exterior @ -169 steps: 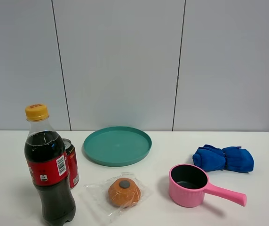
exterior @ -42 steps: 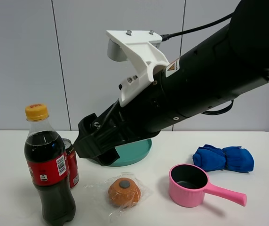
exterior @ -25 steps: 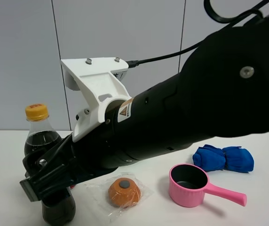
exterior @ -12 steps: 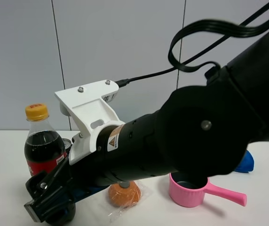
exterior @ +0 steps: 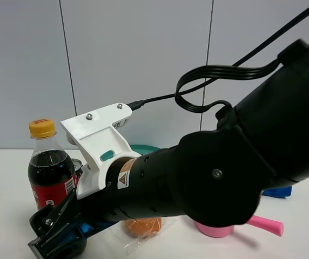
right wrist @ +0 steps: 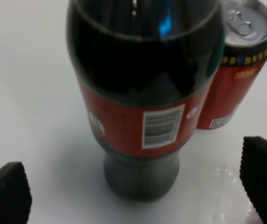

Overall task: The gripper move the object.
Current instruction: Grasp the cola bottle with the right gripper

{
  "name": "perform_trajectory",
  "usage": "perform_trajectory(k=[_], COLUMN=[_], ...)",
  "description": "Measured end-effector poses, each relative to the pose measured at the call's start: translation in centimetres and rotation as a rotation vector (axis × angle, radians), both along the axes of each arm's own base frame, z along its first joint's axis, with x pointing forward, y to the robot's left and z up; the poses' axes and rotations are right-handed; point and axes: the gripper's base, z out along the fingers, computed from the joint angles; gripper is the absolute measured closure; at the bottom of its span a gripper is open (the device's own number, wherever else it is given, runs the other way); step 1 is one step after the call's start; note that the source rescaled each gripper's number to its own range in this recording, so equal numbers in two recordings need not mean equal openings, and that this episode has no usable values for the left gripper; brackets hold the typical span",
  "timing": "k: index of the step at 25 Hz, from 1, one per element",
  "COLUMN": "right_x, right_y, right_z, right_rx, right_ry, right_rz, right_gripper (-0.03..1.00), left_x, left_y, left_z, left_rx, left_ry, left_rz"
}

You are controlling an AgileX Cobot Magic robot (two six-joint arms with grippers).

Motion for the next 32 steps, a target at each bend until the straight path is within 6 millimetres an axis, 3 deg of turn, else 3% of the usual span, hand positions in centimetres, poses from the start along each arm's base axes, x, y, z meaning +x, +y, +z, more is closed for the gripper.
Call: perform_trajectory(k=[7, 21, 26, 32], right_x=[0.3, 0.8, 0.8, 1.4], right_y=[0.3, 1.1, 1.2, 2.9], right_z=[-0.9, -0.7, -0.8, -0.6], right_rx=[0.02, 0.086, 0.104, 0.122], right_ry=[-0.028, -0.057, -0.041, -0.04], right_rz=[-0.011, -0.014, -0.016, 0.011], right_gripper=[0.22, 0.22, 0.29, 0.31], left_x=[0.0, 0.0, 0.0, 0.0], left_y=[0.0, 0.0, 0.0, 0.0], left_z=[0.0, 0.0, 0.0, 0.0], left_rx=[0.0, 0.001, 0.001, 0.001], left_ry=[0.0, 0.0, 0.0, 0.0], left_rz=[0.0, 0.001, 0.001, 0.001])
